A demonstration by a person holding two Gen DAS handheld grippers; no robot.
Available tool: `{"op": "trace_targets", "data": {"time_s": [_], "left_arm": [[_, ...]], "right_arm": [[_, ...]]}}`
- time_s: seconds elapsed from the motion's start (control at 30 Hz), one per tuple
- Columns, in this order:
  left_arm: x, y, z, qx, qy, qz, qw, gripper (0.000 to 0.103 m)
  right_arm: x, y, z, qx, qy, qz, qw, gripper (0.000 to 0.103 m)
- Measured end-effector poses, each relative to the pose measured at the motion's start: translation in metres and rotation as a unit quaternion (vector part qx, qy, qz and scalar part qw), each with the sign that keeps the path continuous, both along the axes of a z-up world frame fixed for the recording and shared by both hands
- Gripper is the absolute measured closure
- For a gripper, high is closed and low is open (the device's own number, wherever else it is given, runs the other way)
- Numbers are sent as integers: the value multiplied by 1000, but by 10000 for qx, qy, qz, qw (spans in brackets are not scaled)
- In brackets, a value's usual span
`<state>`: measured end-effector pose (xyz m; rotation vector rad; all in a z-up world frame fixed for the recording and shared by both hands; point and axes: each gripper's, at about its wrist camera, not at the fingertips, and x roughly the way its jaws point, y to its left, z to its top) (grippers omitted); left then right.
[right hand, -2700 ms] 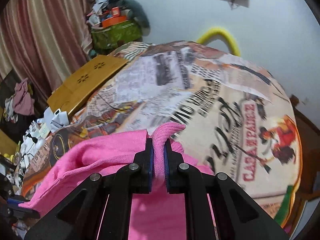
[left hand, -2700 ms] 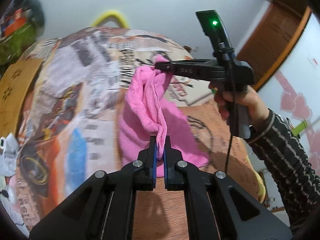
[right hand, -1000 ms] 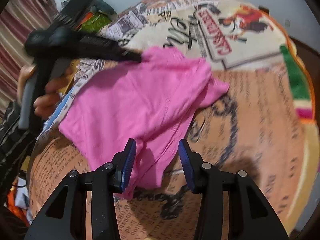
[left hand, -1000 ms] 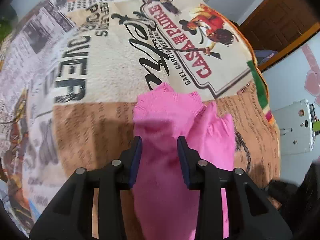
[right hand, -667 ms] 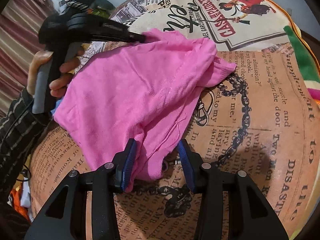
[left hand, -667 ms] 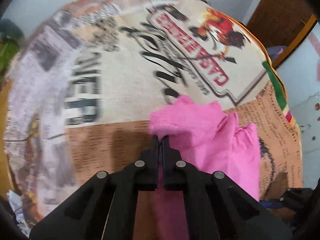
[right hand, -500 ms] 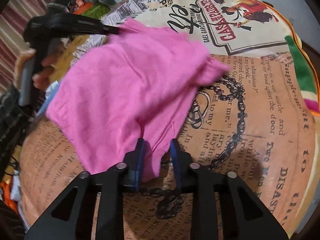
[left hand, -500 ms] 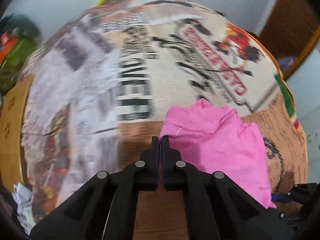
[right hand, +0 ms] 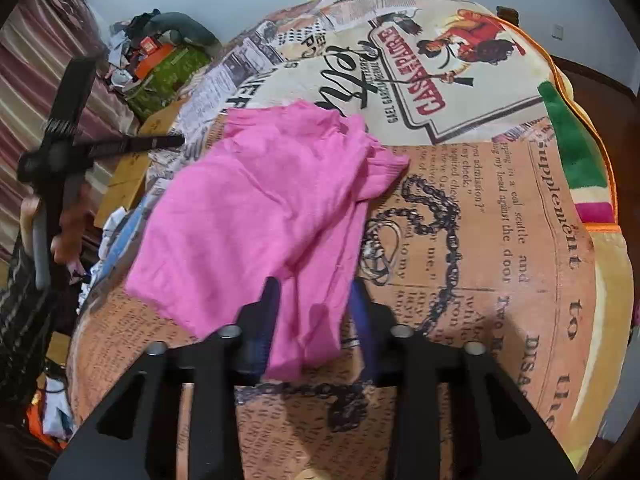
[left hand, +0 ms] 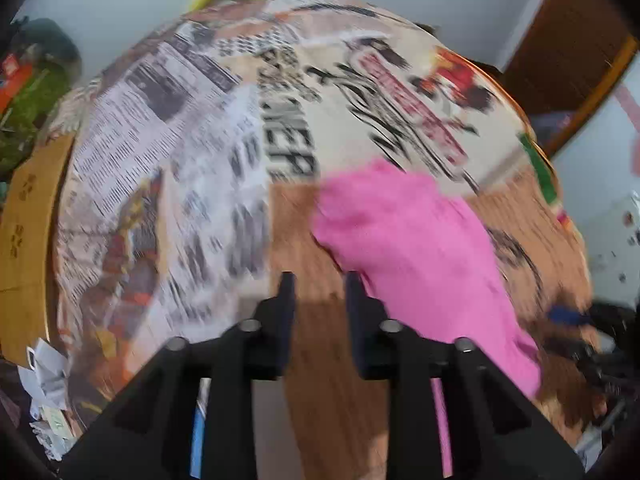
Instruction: Fold small clothes
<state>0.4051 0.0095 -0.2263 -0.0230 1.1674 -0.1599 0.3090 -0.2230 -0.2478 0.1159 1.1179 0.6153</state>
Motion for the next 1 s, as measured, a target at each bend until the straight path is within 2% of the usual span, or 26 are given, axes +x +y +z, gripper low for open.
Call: {"op": "trace_targets", "data": {"time_s": [0.07, 0.23, 0.3, 0.37, 0.6, 0.8, 0.9, 1.0], "left_arm": [[-22, -9, 0, -76, 29, -156, 9998, 64], [-60, -23, -6, -233, 253, -344, 9988, 59], [-72, -25, -8, -340, 332, -359, 9982, 56], [-81, -26, -10, -406, 393, -358, 9978, 54], [-101, -38, -12, -588, 429, -471, 9962, 54], [-113, -46, -6, -873, 378, -567, 9938, 52], [-119, -59, -6, -827, 372, -731, 9932, 49], [-117, -73, -14, -619, 428, -765, 9942, 49]], "right_arm": [[-6, 8, -1, -33, -1, 113, 9999, 57], [-12, 28, -32, -374, 219, 412, 9982, 57], [-14, 31, -39, -341, 215, 473, 9981, 66], [-17, 28, -36, -268, 197, 497, 9982, 89], [-26, 21, -13, -338, -280, 453, 9980, 91], [-24, 10, 0, -388, -444, 222, 9980, 91], [-23, 8, -7, -415, -349, 156, 9984, 91], [-26, 8, -12, -366, -266, 150, 9989, 91]]}}
